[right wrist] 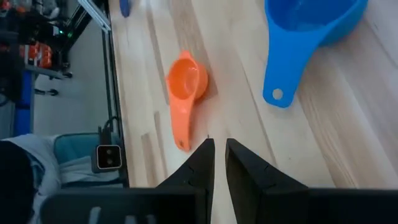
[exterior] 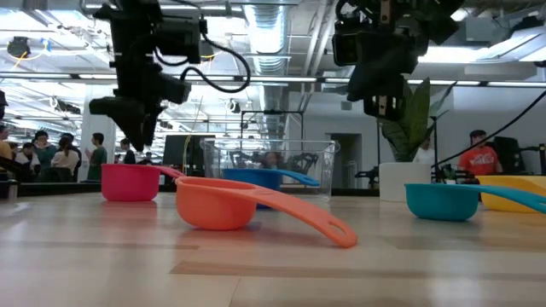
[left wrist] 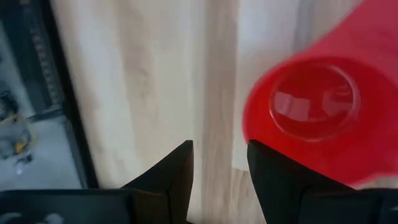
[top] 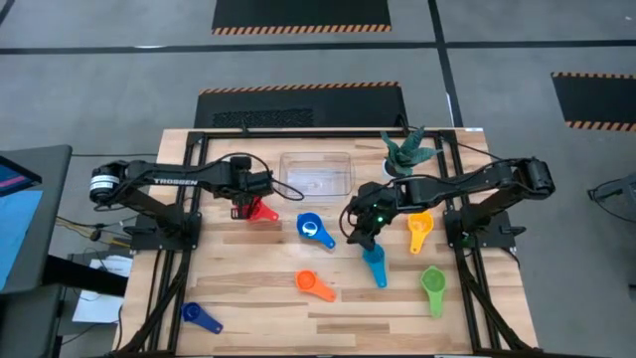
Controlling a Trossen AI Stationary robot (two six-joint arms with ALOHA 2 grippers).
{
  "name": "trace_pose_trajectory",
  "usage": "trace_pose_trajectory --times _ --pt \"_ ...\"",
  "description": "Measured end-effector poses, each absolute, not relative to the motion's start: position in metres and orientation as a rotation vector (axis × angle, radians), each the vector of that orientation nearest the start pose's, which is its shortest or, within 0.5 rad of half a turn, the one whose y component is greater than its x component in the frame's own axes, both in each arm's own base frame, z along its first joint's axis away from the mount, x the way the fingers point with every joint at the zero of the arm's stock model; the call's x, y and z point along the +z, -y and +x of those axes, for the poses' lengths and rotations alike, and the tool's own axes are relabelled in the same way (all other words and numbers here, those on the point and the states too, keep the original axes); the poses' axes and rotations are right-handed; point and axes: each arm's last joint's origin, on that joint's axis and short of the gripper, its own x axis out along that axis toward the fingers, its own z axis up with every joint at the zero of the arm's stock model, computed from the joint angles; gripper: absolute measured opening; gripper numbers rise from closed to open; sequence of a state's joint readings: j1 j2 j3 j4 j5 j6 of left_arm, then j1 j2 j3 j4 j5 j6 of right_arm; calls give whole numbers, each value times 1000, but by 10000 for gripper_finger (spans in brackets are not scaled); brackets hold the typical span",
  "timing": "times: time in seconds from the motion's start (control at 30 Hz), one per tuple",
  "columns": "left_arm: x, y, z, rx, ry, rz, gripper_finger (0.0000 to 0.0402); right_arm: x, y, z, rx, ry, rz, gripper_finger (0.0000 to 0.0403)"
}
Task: Nest measuring cups in basket
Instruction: Put the red measuring cup into the transparent bin
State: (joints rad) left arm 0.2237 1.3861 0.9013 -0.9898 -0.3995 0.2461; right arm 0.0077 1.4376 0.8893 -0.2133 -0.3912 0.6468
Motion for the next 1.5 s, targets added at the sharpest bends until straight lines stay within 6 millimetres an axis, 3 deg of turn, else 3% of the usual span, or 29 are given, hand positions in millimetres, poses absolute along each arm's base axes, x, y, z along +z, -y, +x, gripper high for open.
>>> trace_pose_trajectory --times 0.2,0.57,0.8,1.0,1.2,1.5 --pt "191 -69 213 266 -1565 321 143 226 -14 298 144 -804 747 66" --pt "186 -68 217 123 -1502 196 143 227 -14 299 151 -786 745 66" --pt "198 -71 222 209 -1483 175 143 227 -13 299 150 -786 745 66" --pt "212 -70 228 141 -1440 106 143 227 -12 299 143 -783 744 66" --pt "207 -68 226 118 -1450 77 143 227 -12 299 142 -782 741 66" --pt "195 -67 220 246 -1474 -33 143 227 -11 300 113 -773 731 66"
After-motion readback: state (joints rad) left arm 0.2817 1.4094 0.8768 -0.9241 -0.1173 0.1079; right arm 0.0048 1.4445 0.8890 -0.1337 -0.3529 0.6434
